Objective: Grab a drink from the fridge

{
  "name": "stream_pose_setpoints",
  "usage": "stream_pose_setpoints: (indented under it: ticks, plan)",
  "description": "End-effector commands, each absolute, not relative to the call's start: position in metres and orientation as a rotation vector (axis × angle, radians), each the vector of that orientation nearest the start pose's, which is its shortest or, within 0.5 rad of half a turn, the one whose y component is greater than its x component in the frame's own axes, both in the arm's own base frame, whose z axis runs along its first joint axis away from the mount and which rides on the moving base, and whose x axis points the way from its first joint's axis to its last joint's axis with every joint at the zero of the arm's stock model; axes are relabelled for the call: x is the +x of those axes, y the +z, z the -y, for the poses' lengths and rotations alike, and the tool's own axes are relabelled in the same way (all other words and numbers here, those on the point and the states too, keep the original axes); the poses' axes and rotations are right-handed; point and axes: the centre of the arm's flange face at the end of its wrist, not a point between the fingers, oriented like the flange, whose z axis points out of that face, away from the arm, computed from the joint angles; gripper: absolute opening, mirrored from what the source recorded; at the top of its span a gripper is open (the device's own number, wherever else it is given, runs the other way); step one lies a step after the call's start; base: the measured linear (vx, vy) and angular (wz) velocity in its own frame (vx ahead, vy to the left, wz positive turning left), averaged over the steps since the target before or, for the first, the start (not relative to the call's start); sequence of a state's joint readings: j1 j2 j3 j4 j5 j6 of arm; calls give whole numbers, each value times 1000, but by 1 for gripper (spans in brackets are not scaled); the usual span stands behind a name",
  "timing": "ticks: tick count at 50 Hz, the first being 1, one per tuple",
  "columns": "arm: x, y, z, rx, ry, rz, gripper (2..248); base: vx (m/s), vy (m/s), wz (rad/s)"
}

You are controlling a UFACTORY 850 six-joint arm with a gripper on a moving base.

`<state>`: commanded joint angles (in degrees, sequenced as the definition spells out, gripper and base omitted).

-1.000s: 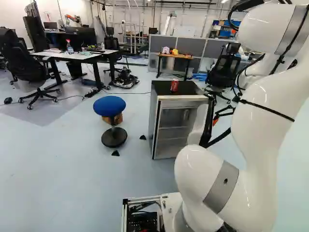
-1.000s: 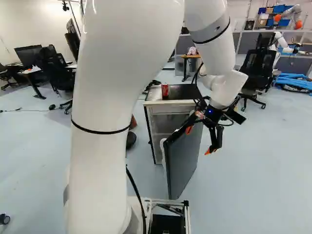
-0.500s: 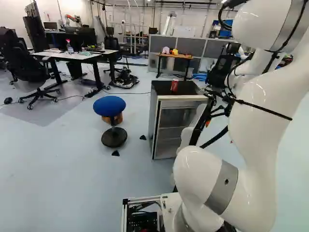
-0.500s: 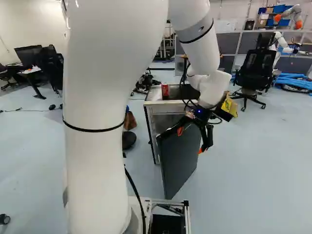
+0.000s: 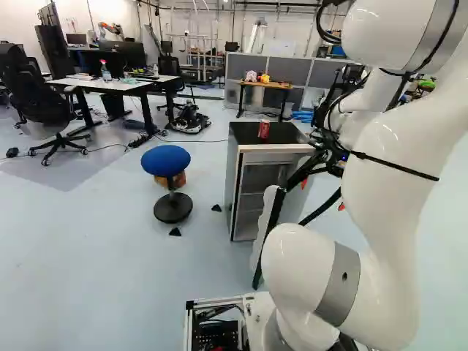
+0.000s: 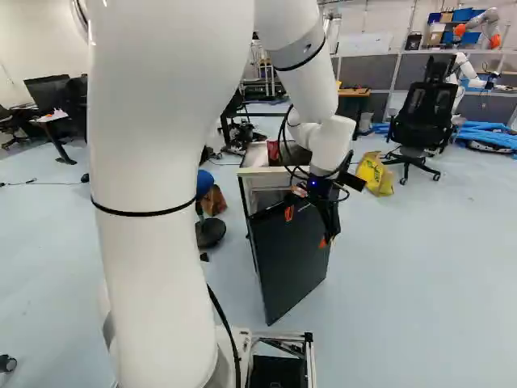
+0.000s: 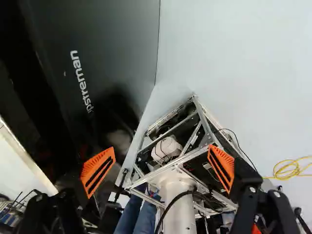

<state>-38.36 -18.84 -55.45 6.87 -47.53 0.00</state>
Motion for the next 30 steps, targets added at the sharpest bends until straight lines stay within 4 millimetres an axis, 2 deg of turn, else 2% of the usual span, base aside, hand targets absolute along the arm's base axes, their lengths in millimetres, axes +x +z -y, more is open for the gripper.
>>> stream_pose_setpoints:
  ticks: [11,25,30]
  plan:
    - [389,392,286,-2809,177,-1093,247,0,0,0]
    - [386,409,285,-2838,62,-1104,247,0,0,0]
    - [386,409,285,-2840,56,-1105,247,0,0,0]
